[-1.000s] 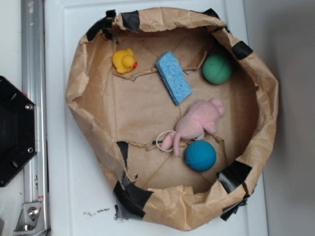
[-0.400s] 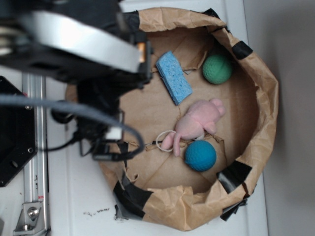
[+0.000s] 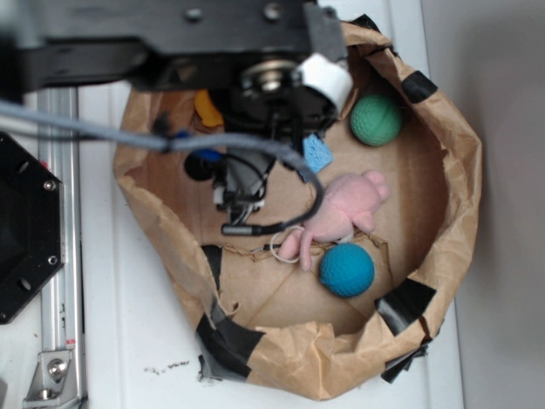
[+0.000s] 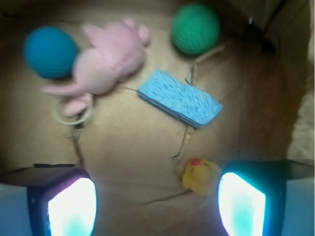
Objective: Grab the yellow duck.
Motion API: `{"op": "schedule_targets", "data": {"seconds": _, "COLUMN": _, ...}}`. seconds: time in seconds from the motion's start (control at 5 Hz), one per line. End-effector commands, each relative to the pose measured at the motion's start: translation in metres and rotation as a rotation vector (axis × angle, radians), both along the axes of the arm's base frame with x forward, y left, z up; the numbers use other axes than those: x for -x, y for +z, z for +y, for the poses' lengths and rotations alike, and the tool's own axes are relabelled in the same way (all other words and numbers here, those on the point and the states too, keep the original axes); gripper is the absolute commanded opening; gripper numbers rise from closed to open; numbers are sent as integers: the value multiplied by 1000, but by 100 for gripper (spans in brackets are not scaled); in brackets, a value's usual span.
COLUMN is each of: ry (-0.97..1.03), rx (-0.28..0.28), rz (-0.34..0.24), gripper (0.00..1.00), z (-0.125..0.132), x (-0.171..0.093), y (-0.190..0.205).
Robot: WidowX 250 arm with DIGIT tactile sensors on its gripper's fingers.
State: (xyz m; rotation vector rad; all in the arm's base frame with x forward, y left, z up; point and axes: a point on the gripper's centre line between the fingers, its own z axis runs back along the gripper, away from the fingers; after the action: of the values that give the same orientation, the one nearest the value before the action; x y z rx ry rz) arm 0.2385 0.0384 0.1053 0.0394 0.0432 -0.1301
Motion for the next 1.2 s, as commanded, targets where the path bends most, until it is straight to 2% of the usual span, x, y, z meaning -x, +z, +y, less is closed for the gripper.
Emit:
{"op": "schedule_targets", "data": {"seconds": 0.0, "ry": -11, "rx": -127, "rz": 57, "gripper": 100, "z": 2, "x": -4, "y": -35}}
{"op": "schedule_targets", "data": {"seconds": 0.2, "ry": -14, "rx": -147, "rz": 54, "gripper": 100, "z": 6, "x": 0, "y": -35}}
{"op": "schedule_targets", "data": {"seconds": 1.0, "ry": -14, "rx": -147, "rz": 54, "gripper": 100, "z": 6, "x": 0, "y": -35}}
